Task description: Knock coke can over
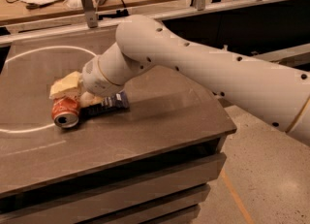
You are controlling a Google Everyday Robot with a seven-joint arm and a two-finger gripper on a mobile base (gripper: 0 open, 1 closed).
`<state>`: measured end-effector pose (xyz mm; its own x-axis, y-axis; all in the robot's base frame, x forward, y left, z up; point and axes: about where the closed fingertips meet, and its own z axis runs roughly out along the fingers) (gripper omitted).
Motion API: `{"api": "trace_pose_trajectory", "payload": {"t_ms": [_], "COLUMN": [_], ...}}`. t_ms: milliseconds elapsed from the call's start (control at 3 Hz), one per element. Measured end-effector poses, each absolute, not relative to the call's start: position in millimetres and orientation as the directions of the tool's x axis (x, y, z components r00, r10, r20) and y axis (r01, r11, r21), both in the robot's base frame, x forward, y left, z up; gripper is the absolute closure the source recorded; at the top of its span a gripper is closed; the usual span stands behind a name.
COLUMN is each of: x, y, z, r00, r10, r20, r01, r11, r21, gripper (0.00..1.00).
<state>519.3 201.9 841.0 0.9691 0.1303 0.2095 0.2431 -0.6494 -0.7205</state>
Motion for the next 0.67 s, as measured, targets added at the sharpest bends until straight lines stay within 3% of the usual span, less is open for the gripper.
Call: {"api": "trace_pose_trajectory", "payload": {"t_ms": [667], "x": [514], "y": [196], "z": [874], "r00": [0.948], "r10": [0.107], "r20": [0.298], "r01": [0.301], "r11": [-0.601], "r21": [-0.740], "gripper": [0.12]}}
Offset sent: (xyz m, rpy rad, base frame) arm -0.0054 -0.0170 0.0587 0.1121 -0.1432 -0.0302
